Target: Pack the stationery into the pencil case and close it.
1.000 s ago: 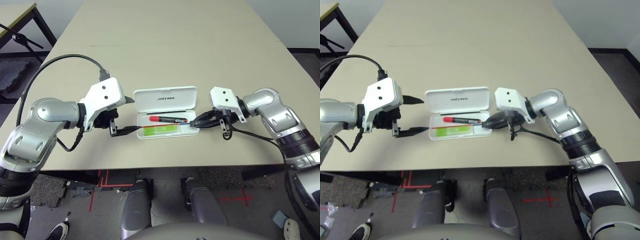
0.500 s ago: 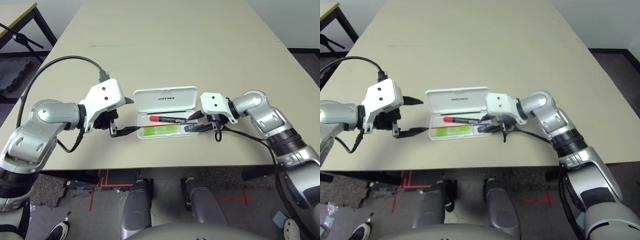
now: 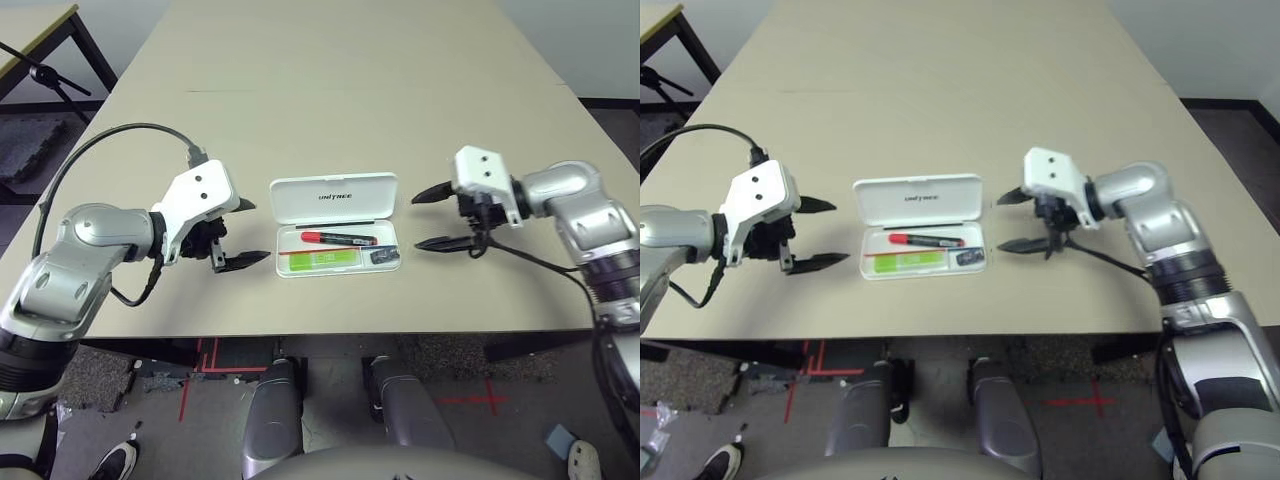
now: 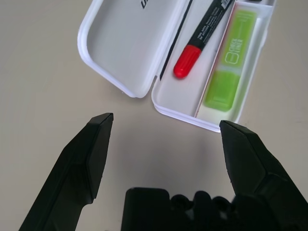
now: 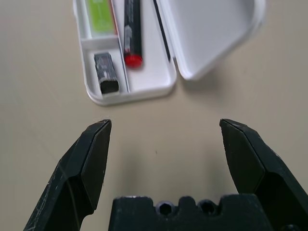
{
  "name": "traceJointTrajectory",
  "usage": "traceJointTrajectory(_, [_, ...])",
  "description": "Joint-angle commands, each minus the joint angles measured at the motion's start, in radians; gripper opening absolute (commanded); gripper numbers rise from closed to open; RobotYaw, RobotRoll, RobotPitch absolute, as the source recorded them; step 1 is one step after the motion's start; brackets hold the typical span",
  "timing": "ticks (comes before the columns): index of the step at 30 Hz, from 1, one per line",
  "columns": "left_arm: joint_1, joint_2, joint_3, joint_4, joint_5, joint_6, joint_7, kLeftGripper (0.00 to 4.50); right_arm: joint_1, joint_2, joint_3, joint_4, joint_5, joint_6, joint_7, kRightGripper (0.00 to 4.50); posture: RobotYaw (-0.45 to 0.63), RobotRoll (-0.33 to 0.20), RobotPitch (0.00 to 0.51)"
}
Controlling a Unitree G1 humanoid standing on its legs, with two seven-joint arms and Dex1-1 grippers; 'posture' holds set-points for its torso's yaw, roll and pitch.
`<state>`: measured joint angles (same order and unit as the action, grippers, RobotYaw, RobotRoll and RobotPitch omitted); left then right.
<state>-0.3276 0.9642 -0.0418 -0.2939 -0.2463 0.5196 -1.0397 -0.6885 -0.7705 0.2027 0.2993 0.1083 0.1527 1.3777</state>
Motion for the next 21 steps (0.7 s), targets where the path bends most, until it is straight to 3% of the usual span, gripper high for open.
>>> traceJointTrajectory(1, [-0.004,-0.006,-0.017,0.015,0.012,-0.013,-0.003,4.5,0.012,0.03,0.017,0.018,-0.038,-0.026,-0.052,4.49,-0.02,0.0,0.14])
traceJointTrajectory(21, [0.026,-0.001,-0.008,-0.015,0.012,0.002,0.005,4.5,0.02,0.186,0.097,0.033,-0.126,-0.041,-0.144,4.49,0.01,0.0,0.143])
